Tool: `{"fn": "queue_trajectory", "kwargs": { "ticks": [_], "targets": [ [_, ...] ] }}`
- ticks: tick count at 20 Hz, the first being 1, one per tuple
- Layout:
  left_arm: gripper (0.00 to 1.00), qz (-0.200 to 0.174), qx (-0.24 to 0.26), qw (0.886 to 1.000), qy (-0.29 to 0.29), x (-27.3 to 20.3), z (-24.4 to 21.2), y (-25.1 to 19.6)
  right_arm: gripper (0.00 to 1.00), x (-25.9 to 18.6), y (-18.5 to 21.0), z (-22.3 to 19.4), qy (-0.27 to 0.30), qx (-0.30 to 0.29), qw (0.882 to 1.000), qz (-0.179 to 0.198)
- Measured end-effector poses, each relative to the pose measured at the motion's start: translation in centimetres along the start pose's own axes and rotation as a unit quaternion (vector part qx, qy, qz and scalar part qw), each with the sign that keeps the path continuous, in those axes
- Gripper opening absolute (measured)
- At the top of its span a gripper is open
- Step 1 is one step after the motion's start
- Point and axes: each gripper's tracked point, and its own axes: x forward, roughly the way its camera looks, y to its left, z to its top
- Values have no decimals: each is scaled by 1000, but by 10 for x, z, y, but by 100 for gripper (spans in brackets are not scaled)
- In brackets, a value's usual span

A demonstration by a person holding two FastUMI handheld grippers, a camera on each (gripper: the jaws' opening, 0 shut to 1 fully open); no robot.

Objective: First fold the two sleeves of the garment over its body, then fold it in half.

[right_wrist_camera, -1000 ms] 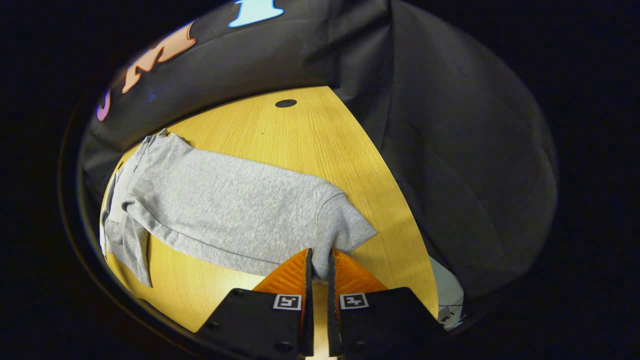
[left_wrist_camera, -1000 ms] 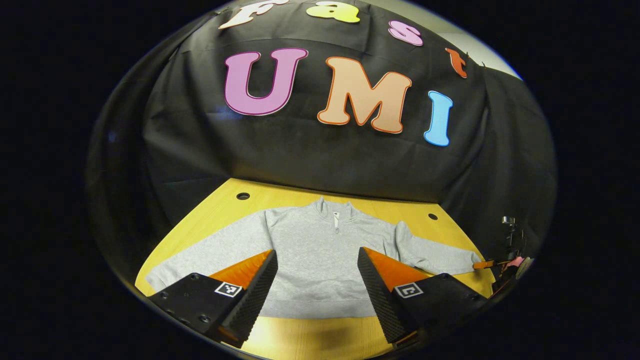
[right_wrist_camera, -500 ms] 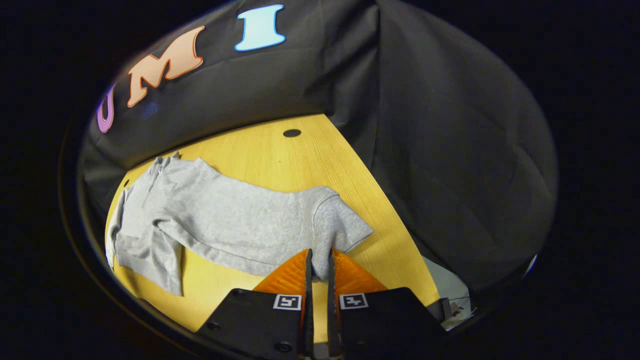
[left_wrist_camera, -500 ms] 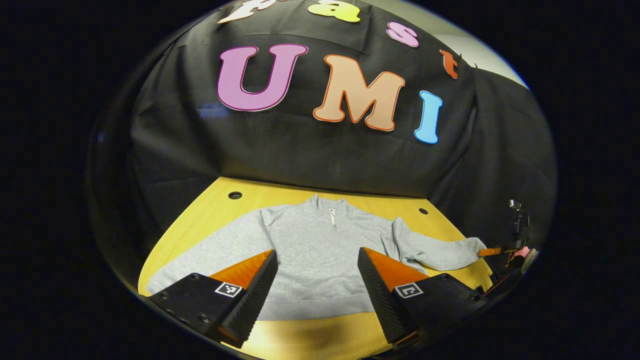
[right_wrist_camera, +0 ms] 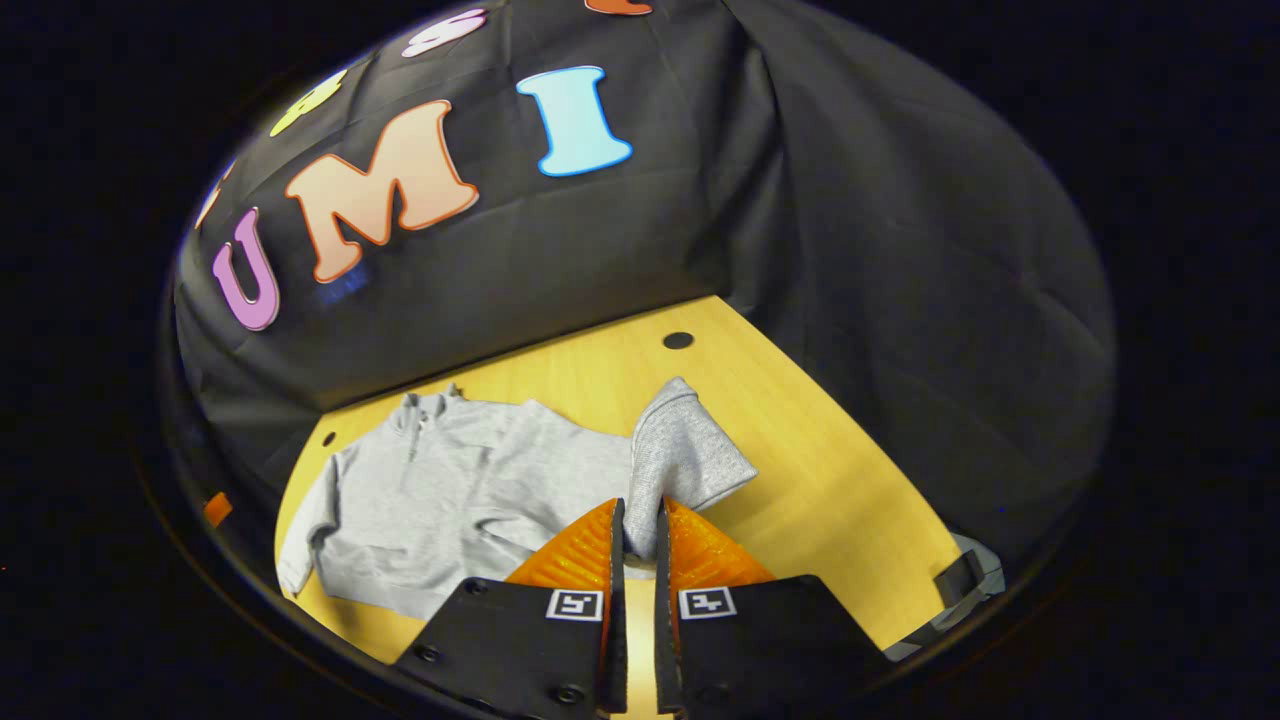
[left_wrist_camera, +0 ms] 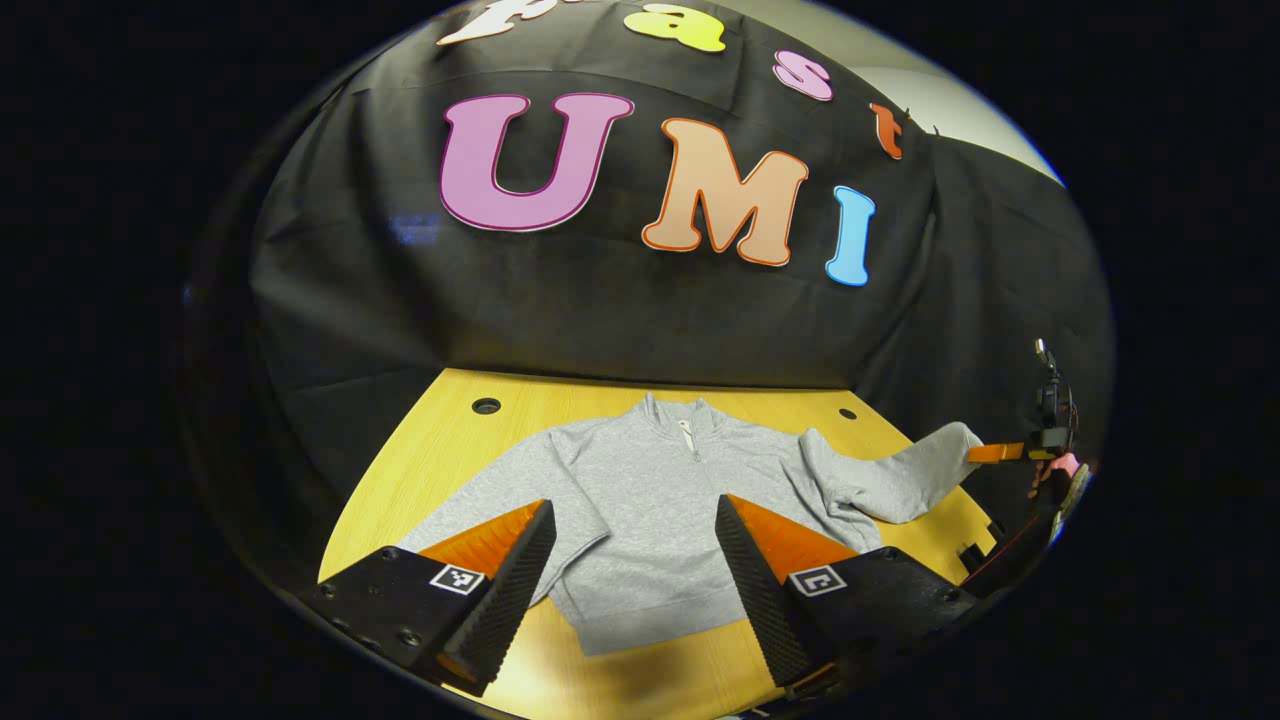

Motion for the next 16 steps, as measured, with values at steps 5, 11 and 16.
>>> {"fn": "queue_trajectory", "kwargs": {
  "ticks": [5, 11, 16],
  "targets": [
    [94, -3, -20, 1000, 2, -4, -2, 25, 13, -3, 91, 22, -34, -5, 998, 56],
    [94, 28, -31, 999, -1, -22, -6, 65, 13, 10, 202, 37, -41, 2, 989, 139],
    [94, 74, -65, 995, -1, -46, -20, 105, 13, 17, 310, 38, -36, 16, 972, 230]
  ]
}}
